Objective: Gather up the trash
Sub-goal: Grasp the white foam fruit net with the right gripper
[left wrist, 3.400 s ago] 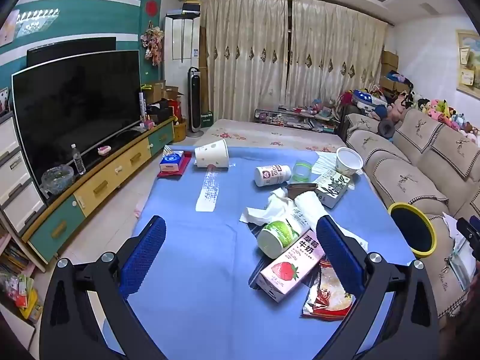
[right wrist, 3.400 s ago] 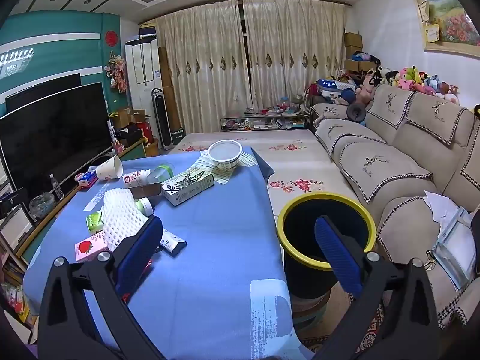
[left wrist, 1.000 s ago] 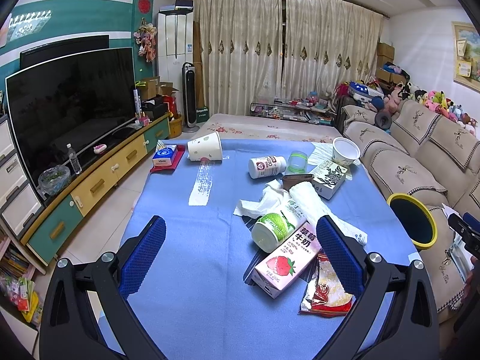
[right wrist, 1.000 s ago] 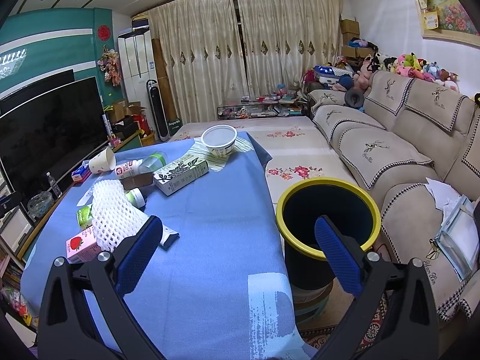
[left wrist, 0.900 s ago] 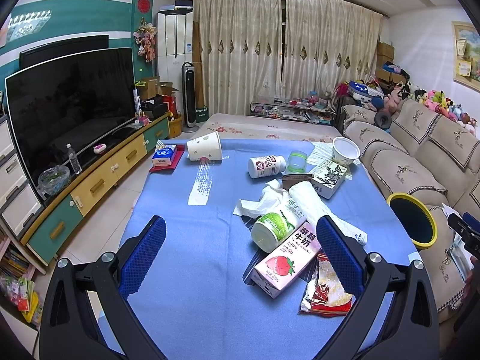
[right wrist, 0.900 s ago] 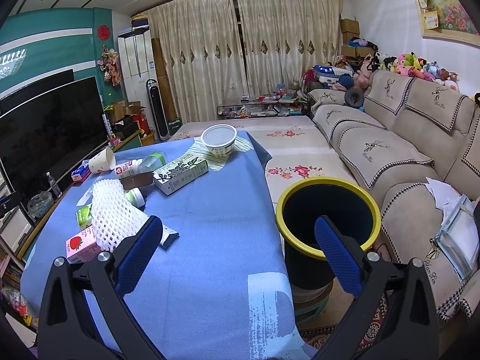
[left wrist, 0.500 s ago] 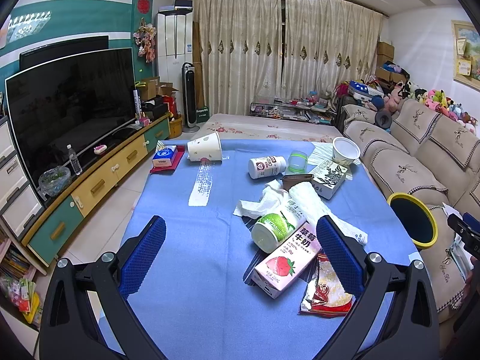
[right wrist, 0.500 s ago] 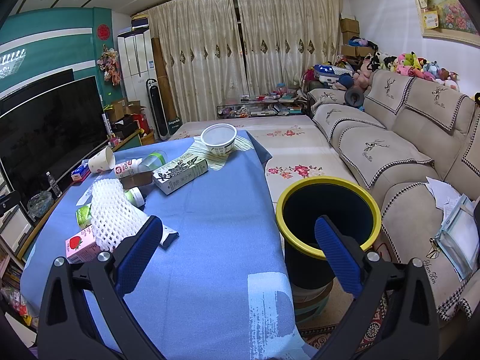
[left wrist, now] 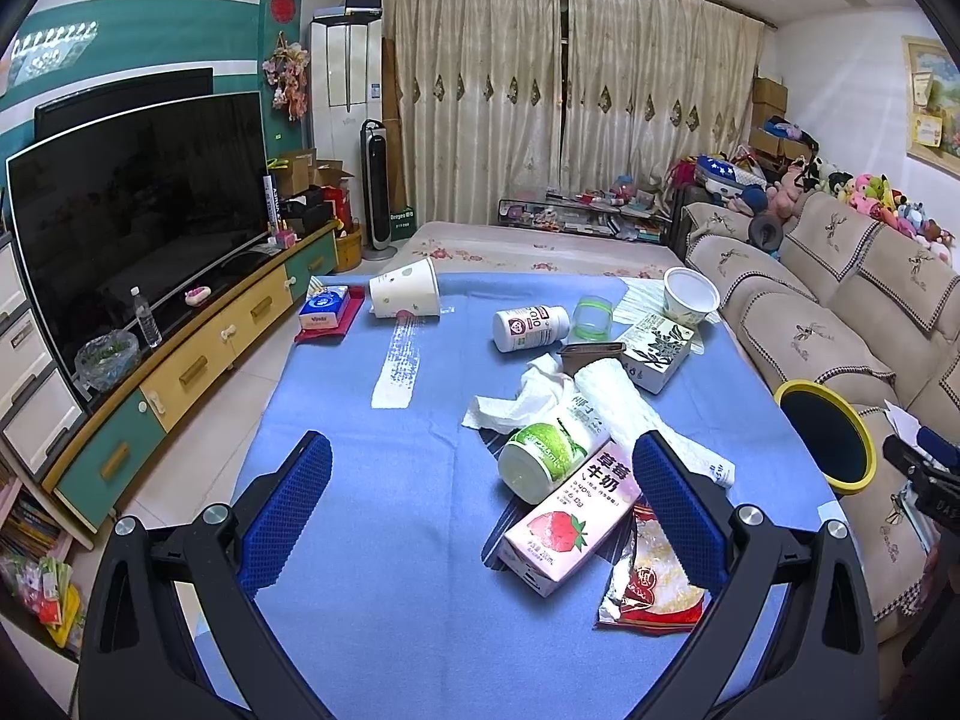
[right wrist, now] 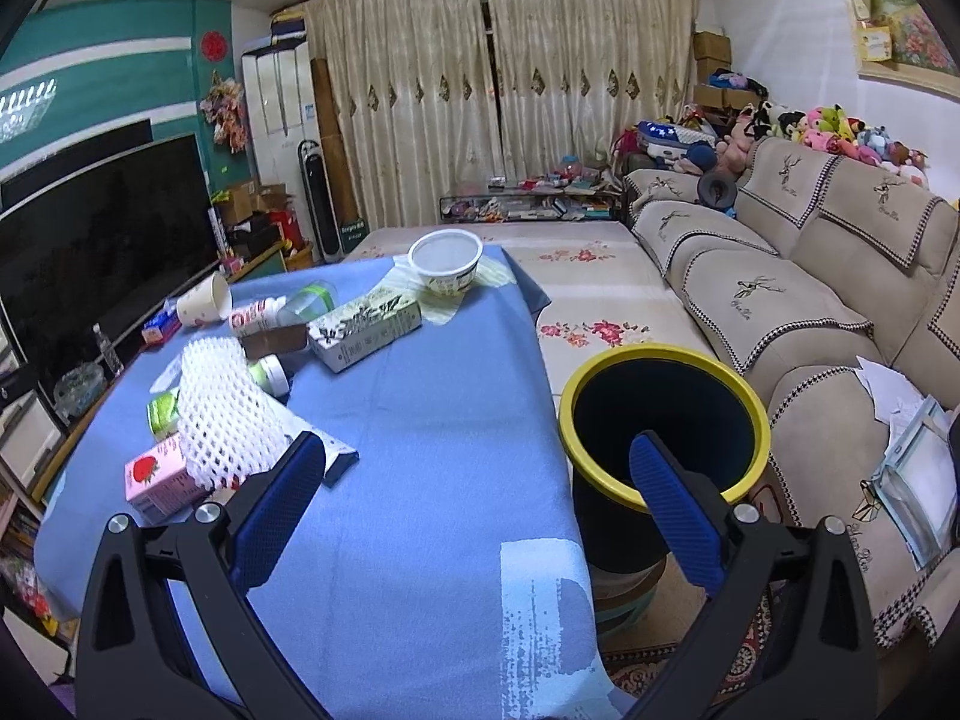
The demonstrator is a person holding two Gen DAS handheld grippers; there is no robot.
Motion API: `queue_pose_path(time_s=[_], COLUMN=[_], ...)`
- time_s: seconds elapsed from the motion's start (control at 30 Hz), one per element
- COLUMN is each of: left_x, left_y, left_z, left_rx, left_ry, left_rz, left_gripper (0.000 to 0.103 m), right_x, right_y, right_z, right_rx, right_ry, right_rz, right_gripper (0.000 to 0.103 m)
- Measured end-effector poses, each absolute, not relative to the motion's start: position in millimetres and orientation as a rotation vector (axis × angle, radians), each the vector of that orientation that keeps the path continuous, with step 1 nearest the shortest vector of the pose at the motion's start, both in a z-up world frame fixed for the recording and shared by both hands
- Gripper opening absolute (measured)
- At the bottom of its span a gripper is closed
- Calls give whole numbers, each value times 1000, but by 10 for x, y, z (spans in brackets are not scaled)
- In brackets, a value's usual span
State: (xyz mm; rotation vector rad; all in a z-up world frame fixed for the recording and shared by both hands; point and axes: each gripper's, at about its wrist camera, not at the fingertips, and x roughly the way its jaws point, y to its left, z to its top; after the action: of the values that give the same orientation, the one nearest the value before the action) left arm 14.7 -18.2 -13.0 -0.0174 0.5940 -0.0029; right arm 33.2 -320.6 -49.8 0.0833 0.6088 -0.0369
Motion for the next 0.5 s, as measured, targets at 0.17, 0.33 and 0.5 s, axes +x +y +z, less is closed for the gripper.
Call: queue_pose_path(time_s=[0.17, 0.33, 0.5], left_x=[193, 241, 285], left_y=[-197, -160, -58], left_z=[-151, -182, -241], left_rx=[-12, -20, -19], left_ry=[601, 609, 602], left_rz=[-6, -1, 25], left_gripper=[99, 99, 99], right_x=[456, 664, 876], right_y=[-3100, -2836, -2420], right_z=[-573, -645, -699], right_rx=[99, 75, 52], right_ry=[619, 649, 682], right_rz=[43, 119, 257], right_gripper=[96, 75, 60])
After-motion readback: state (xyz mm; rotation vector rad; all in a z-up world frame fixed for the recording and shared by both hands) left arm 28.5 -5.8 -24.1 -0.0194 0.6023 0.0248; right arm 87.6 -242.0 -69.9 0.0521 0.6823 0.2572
